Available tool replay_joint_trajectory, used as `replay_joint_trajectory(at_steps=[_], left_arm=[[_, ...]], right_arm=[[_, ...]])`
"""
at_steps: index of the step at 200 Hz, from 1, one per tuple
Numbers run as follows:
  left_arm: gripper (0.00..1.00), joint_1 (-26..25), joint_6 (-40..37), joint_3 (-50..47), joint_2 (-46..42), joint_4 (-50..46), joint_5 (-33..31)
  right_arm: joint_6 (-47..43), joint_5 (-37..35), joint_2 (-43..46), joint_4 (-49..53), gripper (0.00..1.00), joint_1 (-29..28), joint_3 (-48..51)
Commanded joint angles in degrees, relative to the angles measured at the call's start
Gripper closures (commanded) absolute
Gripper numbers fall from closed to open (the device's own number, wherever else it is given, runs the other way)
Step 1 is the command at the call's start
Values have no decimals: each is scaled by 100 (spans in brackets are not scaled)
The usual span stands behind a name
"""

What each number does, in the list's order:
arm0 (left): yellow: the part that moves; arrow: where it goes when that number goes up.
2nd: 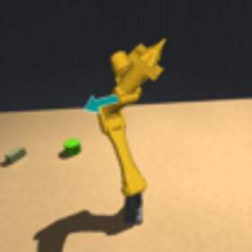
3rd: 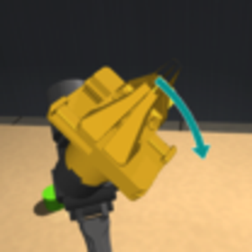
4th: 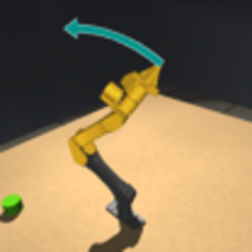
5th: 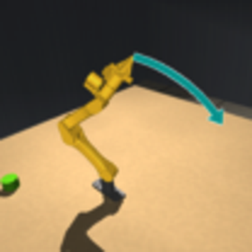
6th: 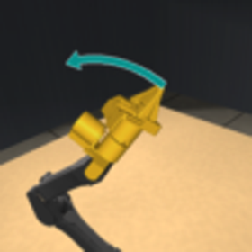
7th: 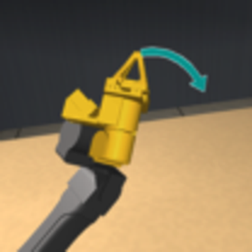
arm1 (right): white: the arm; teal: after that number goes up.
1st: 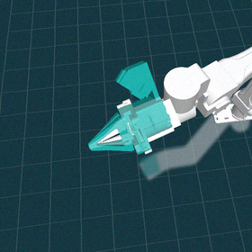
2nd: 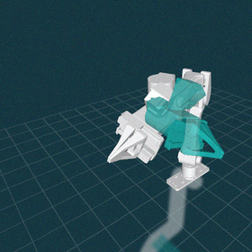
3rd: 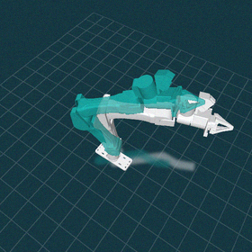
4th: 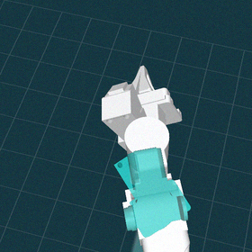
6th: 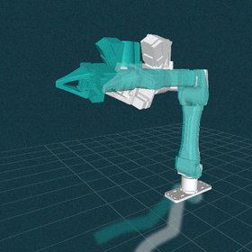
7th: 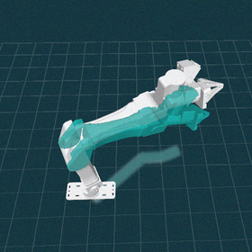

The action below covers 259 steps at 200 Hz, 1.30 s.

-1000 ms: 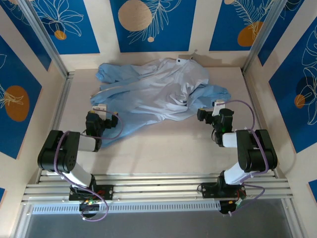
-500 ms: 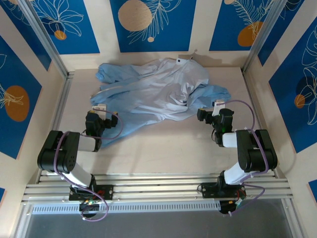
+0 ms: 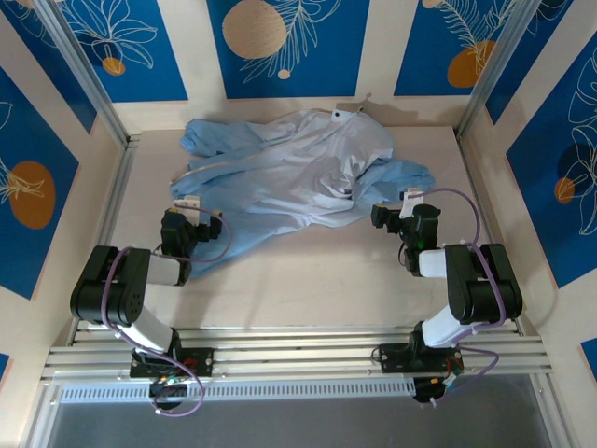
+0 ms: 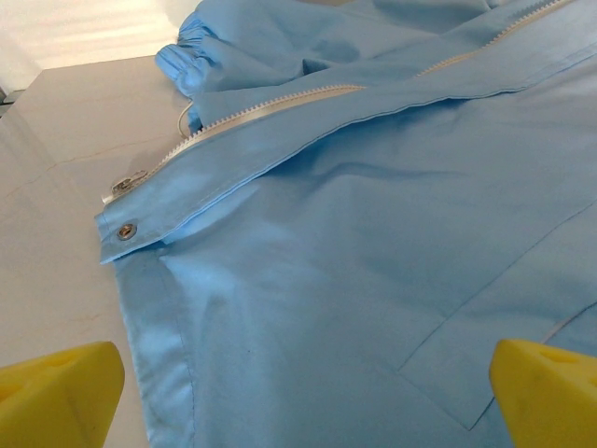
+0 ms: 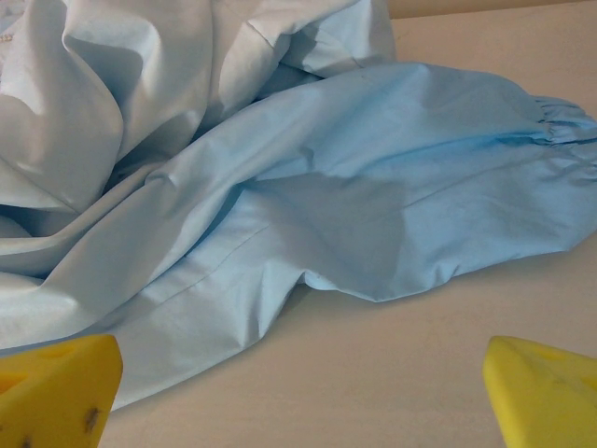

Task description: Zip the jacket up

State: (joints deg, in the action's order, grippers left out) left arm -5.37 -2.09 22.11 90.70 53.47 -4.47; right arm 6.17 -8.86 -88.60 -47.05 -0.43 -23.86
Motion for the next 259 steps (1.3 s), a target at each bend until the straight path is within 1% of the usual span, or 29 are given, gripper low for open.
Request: replay_joint_trajectory(at_steps=[1,141,159,175,194,208,222,242,259], left_arm=[[0,88,-124,-62,-118,14,131],[0,97,-116,-56,-114,3,139],[0,97,-46,-75,-133,32,-74],[0,97,6,-84,-211,-8,-176],[0,97,-2,-127,-439,-102,-194],[0,97,7,-100,-741,-438,-254],[0,97,22,41,-1113,-990,-278],[0,96,241,518,-1498,-2302,-312],[1,97,546,980,-1563,-3301,-286]], right_arm=[[94,-98,150,-20,1,-19,57],[94,-91,158,-20,1,-14,65],[86,-113,166,-43,1,-25,75],[10,-111,304,242,1,-89,-29],[-122,-137,619,960,1,-205,-276],[-122,-142,853,1516,1,-270,-459],[-25,-183,1084,2028,1,-348,-604],[380,-268,1319,2948,1,-448,-931],[365,-842,1285,3836,1,-769,-1356]])
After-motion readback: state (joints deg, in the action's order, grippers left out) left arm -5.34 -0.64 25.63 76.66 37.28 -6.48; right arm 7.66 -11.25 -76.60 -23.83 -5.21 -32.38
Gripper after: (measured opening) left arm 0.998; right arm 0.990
